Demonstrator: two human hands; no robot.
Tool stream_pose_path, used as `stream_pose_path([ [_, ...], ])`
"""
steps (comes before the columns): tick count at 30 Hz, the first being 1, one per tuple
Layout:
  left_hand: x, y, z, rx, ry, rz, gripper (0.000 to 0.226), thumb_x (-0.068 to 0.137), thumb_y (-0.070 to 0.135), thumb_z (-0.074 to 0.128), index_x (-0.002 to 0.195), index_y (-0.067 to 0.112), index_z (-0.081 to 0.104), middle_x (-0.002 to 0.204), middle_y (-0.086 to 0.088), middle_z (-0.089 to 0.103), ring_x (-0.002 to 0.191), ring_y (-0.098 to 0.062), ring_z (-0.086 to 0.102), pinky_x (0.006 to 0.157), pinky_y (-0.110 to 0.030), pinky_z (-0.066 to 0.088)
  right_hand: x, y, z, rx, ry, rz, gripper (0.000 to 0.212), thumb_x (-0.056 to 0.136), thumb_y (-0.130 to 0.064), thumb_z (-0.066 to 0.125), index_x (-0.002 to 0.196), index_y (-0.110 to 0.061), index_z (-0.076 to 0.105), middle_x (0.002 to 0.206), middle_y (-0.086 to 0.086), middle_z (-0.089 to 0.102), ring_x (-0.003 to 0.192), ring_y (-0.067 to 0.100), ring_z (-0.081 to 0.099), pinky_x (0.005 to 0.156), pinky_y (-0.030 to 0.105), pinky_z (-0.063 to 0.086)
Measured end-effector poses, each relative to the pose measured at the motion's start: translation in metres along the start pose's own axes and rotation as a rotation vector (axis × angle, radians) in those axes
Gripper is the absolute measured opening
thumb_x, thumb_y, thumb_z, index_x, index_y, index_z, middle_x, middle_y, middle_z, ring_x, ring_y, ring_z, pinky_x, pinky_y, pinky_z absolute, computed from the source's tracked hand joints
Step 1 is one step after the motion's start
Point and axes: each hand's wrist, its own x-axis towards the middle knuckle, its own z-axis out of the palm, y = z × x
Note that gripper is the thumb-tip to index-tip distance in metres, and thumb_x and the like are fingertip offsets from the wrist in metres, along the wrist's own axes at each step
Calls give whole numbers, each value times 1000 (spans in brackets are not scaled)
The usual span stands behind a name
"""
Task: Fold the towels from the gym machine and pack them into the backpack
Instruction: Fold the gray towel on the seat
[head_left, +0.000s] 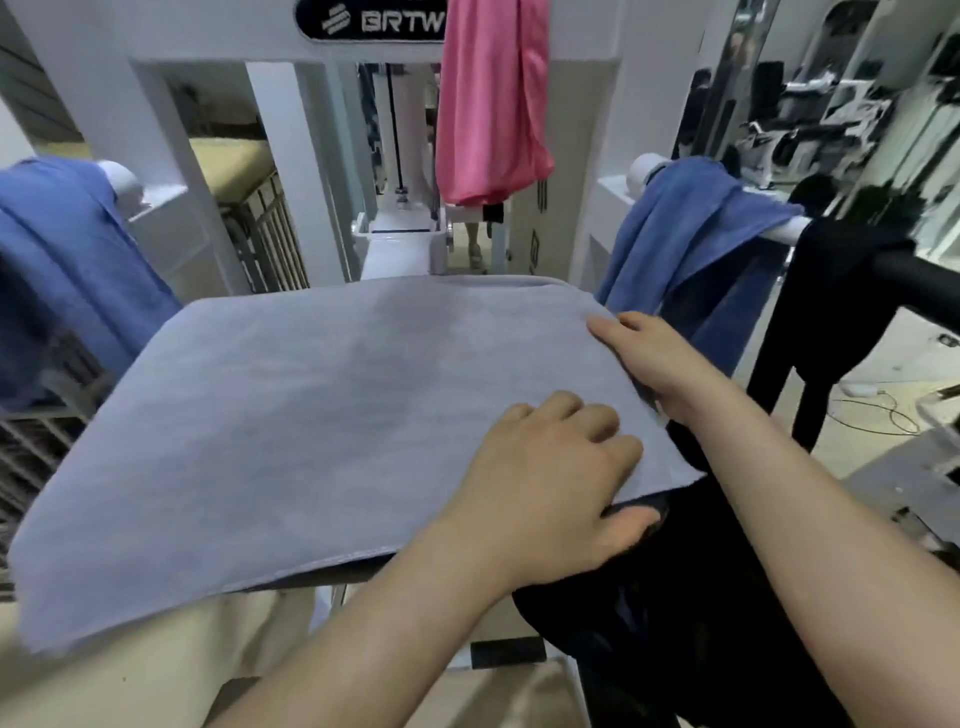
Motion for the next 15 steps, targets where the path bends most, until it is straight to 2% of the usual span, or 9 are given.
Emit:
stream_pose_path([
  [3, 12, 20, 9, -8, 108, -41, 24, 83, 41, 51, 82, 21, 66, 88, 4, 61, 79, -21, 54, 53, -30, 38, 6, 23, -9, 442, -88, 175, 38, 86, -43, 64, 100, -9, 70, 89, 5, 70, 83, 23, 62, 74, 34, 46],
  [5, 18, 28, 14, 94, 144, -52, 10, 72, 26, 71, 70, 19, 63, 75, 3, 59, 67, -21, 55, 45, -26, 25, 11, 32, -10, 626, -118, 202, 25, 89, -32, 64, 85, -8, 68, 66, 4, 60, 60, 19, 50, 57, 30, 36],
  [6, 20, 31, 16, 93, 167, -72, 13, 66, 19, 75, 70, 19, 63, 73, 3, 58, 64, -21, 55, 43, -26, 25, 13, 34, -11, 687, -140, 206, 21, 91, -29, 62, 81, -10, 63, 59, 2, 52, 52, 15, 40, 51, 27, 28],
  [8, 19, 37, 17, -80, 169, -102, 14, 68, 10, 71, 77, 18, 63, 76, 2, 61, 67, -23, 57, 45, -30, 41, 17, 35, -11, 756, -180, 212, 22, 93, -28, 59, 76, -14, 57, 55, -1, 42, 46, 12, 27, 47, 25, 21],
  [10, 13, 45, 17, -221, 143, -131, 14, 77, 8, 62, 87, 19, 63, 83, 3, 62, 75, -21, 57, 57, -39, 49, 18, 32, -12, 774, -213, 225, 26, 92, -29, 61, 71, -15, 57, 50, -3, 44, 45, 12, 29, 47, 24, 25],
  [12, 5, 54, 16, -228, 102, -126, 15, 81, 9, 57, 91, 19, 60, 86, 4, 59, 79, -18, 52, 63, -41, 47, 19, 28, -12, 760, -258, 221, 21, 87, -31, 67, 75, -13, 65, 54, -1, 58, 48, 13, 49, 49, 25, 41],
  [13, 1, 59, 15, -206, 91, -115, 13, 83, 13, 54, 93, 20, 59, 87, 4, 57, 80, -19, 50, 65, -40, 46, 20, 26, -11, 737, -268, 205, 22, 83, -32, 71, 84, -10, 70, 66, 4, 68, 57, 17, 60, 57, 28, 49],
  [15, -1, 70, 14, -115, 65, -110, 14, 86, 28, 53, 97, 21, 56, 91, 4, 54, 82, -20, 47, 67, -40, 45, 23, 22, -9, 679, -241, 163, 34, 78, -31, 75, 100, -5, 72, 91, 12, 75, 79, 24, 68, 73, 36, 53],
])
